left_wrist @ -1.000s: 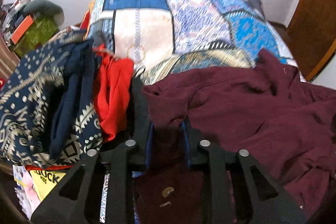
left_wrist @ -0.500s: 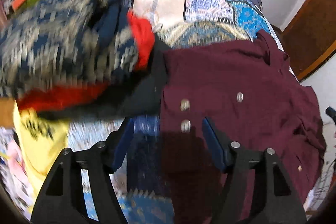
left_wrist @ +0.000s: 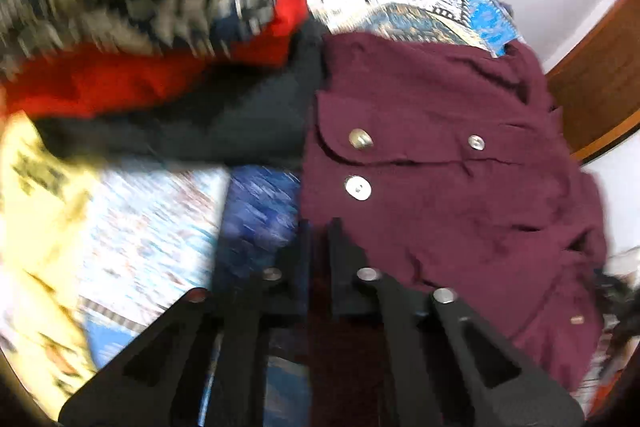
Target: Fold large clothes
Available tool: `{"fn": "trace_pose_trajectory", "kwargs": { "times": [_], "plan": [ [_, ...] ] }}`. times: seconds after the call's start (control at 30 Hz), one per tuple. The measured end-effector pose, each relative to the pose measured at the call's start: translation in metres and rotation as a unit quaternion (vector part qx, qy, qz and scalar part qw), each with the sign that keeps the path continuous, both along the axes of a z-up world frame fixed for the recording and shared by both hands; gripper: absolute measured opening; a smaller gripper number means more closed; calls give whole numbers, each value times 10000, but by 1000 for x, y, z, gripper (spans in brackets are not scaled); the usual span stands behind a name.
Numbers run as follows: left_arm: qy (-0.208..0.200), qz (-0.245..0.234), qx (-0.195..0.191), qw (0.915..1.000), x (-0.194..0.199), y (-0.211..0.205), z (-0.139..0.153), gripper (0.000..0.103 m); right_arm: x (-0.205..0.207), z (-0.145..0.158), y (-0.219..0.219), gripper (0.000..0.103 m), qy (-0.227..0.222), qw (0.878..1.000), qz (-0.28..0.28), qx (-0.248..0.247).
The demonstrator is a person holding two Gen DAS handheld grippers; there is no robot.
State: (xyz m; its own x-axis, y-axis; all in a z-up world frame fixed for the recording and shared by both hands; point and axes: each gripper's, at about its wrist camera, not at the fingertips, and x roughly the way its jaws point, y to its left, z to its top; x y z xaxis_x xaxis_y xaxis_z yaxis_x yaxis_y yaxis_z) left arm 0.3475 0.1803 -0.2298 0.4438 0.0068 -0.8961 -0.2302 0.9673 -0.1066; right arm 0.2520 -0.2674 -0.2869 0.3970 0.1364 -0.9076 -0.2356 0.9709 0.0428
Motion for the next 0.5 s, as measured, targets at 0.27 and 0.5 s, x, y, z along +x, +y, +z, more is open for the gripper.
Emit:
{"fn": "trace_pose_trajectory", "kwargs": {
  "times": [0.27,0.5],
  "plan": [
    [-363,-21,763,9964,-5,10,30,0,-1,-1,-1,42,-41,10000,-73,2],
    [-239,-487,344,9979,-31,-4,30,13,-10,10,-1,42,-101,9998,-96,-144]
  ]
}}
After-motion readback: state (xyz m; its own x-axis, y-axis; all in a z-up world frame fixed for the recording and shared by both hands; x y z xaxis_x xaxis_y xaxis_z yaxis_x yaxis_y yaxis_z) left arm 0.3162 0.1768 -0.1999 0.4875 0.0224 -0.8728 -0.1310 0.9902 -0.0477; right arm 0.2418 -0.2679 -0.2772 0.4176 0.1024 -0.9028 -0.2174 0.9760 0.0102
